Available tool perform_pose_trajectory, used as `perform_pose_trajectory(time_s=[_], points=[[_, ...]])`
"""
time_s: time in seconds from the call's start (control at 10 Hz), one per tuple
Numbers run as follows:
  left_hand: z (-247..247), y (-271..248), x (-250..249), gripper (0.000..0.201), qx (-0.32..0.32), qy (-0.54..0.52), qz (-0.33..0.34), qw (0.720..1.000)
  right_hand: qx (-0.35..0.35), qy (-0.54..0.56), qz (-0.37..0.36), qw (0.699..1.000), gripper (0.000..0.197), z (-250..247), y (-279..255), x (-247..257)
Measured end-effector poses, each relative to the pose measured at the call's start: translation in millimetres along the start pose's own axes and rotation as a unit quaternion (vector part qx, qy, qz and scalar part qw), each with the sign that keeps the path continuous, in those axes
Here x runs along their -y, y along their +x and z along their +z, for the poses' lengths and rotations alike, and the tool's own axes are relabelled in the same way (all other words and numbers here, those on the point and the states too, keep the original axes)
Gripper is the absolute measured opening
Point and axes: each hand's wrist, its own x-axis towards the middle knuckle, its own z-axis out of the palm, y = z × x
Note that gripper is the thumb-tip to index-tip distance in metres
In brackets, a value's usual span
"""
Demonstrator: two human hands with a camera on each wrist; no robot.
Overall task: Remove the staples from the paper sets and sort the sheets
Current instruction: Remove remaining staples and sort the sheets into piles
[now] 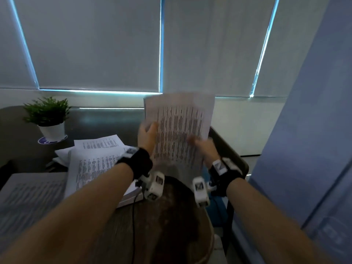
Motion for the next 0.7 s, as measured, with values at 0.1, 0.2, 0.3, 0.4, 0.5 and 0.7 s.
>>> perform_pose_trajectory(time_s=[0.1,0.2,0.3,0.4,0.5,0.7], points=[[-10,-22,34,0.033,0.041,0.088,-0.095,0.991,0.055,-0.115,0.127,0.984,0.027,3,-9,-45],[-12,-21,31,0.037,0.024,0.159,-0.062,0.985,-0.023,-0.228,0.066,0.971,0.038,16,10,-50],[-42,10,0,0.028,-0.112,0.175,-0.022,0.978,-0.022,-0.079,-0.046,0.996,0.036,48,29,-16],[-118,39,4,0.033,-0.175,0.287,-0.104,0.936,0.078,-0.106,-0.005,0.991,0.03,112,46,-20],[-169,43,21,0.036,-0.171,0.383,-0.17,0.892,0.133,-0.139,0.059,0.98,0.034,161,55,-37],[-252,35,84,0.037,-0.076,0.473,-0.303,0.824,0.242,-0.411,0.109,0.872,0.044,226,57,-83]])
